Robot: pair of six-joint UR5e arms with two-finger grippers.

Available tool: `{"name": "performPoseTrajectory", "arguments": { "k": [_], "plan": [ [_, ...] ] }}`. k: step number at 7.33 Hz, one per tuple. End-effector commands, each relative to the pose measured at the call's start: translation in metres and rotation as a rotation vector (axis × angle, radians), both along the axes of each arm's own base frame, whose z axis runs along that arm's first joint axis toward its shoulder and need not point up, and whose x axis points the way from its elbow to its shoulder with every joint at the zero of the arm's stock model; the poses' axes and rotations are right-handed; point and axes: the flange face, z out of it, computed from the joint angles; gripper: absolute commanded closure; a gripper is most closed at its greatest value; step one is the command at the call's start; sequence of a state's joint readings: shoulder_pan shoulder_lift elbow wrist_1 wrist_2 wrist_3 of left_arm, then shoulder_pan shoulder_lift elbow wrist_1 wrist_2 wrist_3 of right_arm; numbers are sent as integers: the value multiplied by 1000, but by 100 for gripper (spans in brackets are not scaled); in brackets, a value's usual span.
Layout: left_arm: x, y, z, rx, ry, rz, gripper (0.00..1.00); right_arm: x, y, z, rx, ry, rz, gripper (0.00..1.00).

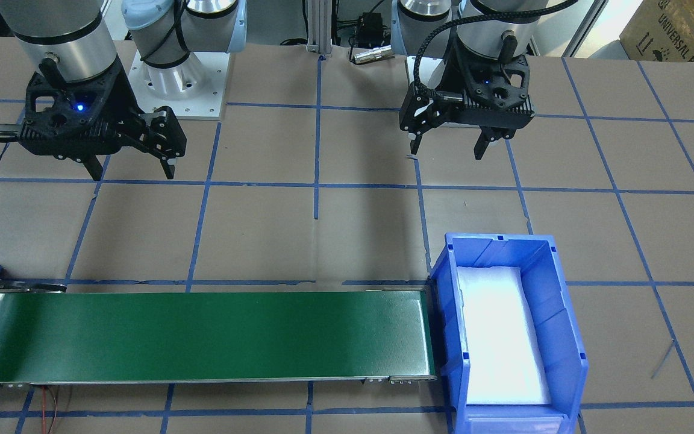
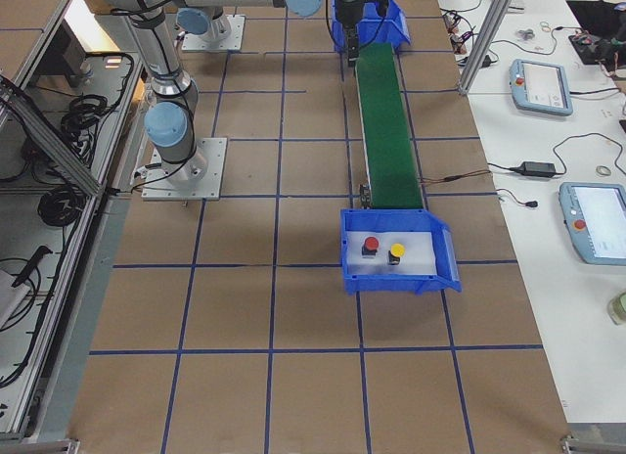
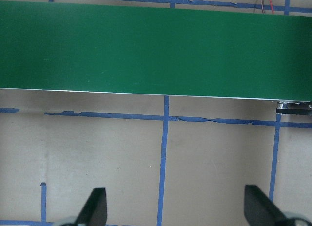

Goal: Transport two buttons from left to right

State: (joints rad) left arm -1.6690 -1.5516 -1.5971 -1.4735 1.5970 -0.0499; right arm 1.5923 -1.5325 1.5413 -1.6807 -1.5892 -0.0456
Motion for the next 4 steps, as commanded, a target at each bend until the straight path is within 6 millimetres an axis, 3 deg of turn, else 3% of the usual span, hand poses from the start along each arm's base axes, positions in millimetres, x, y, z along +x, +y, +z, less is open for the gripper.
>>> {"name": "performPoseTrajectory", "arguments": {
  "k": [1, 4],
  "plan": [
    [1, -2, -5, 2, -8, 4, 0, 0, 0, 0, 1, 2, 0, 0],
    [-3, -2, -5, 11, 27, 20, 0, 1, 1, -2, 4, -1, -9, 0]
  ]
}}
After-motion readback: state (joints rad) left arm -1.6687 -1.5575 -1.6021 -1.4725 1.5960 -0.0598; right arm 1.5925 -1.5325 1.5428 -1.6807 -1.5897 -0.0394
